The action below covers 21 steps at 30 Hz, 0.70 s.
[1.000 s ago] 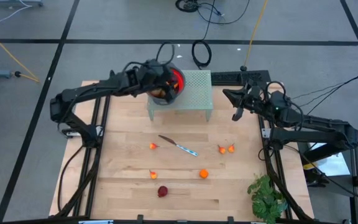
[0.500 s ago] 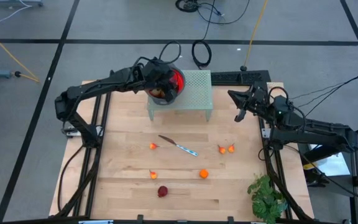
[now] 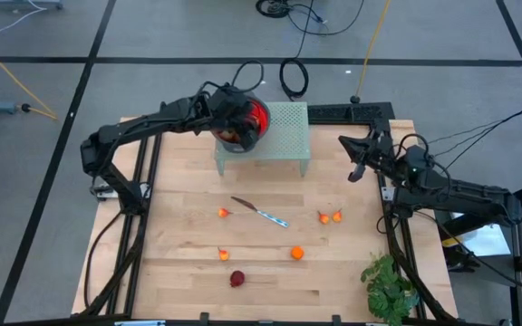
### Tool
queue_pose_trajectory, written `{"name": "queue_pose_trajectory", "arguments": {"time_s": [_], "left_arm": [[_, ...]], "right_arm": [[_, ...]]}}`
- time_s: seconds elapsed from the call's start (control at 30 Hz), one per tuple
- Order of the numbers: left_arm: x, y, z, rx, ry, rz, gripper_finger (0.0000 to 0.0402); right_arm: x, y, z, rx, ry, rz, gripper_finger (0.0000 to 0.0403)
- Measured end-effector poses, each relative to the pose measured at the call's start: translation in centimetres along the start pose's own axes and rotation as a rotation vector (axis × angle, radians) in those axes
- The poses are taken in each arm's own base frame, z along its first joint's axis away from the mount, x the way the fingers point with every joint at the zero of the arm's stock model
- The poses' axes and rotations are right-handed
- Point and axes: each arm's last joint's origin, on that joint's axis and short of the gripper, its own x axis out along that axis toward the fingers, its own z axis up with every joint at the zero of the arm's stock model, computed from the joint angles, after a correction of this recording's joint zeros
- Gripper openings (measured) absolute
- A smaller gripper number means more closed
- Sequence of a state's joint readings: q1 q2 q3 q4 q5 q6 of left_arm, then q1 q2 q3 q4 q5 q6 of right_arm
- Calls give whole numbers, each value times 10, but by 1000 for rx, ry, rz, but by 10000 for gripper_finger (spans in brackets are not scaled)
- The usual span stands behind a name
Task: Pick & Place Fruit
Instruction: Put the pomegranate into the red strainer bowl
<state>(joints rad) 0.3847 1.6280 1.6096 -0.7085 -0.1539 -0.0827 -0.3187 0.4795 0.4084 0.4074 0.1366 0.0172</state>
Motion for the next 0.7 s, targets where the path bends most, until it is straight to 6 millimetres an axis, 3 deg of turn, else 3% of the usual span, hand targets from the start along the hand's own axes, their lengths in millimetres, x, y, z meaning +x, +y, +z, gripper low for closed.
{"name": "queue_pose_trajectory", "arguments": {"time_s": [0.27, 0.7], "left_arm": [[15, -5, -4, 15, 39, -11, 211], [16, 1, -4, 3, 45, 10, 212]], "right_arm": [[0, 0, 0, 10, -1, 2, 0], [0, 0, 0, 16, -2, 5, 0]]}}
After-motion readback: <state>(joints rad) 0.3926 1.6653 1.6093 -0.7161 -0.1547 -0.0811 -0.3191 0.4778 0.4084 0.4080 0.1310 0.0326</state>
